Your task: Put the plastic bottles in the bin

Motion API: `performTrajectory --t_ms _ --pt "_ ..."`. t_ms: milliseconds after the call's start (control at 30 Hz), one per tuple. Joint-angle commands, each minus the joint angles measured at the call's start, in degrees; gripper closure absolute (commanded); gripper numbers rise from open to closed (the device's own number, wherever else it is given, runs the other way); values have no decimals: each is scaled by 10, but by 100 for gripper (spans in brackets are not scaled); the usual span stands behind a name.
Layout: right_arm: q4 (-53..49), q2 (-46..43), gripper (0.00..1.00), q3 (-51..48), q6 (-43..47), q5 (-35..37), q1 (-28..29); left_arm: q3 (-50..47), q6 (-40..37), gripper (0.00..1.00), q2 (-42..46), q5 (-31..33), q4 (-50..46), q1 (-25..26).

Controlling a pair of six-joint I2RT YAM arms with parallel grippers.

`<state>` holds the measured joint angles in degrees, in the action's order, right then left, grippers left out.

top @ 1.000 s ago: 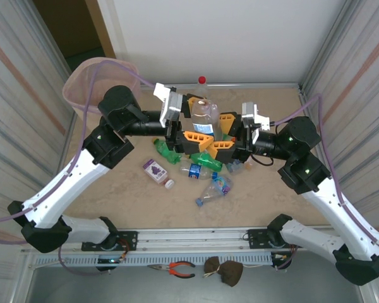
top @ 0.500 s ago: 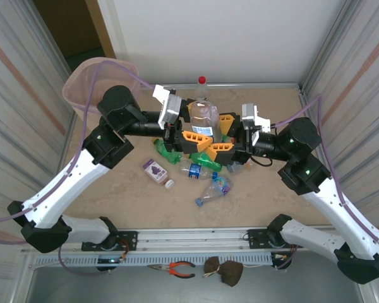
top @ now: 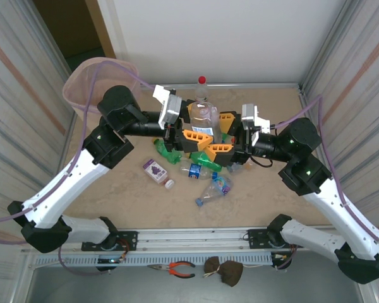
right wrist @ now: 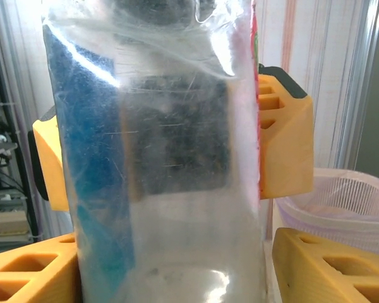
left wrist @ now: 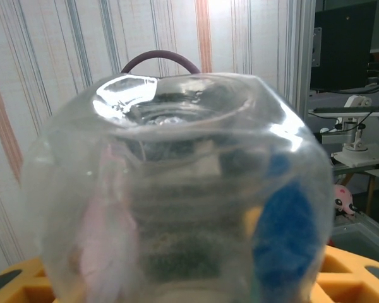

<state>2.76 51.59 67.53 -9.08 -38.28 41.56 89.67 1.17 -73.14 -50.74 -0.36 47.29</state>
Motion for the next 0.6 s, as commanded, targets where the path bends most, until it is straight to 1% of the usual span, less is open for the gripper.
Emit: performTrajectory --t_ms 0,167,300,367,567 --pt "-11 -17 23 13 17 22 3 15 -20 46 17 26 -11 3" --pt "-31 -35 11 5 29 50 3 18 -36 46 20 80 -45 -4" --pt "-60 -54 8 1 41 79 4 17 -30 46 25 123 -64 -27" --pt "-73 -65 8 -2 47 99 4 21 -29 47 27 157 -84 -43" --pt "-97 -91 6 -9 67 163 3 63 -22 50 21 298 -194 -112"
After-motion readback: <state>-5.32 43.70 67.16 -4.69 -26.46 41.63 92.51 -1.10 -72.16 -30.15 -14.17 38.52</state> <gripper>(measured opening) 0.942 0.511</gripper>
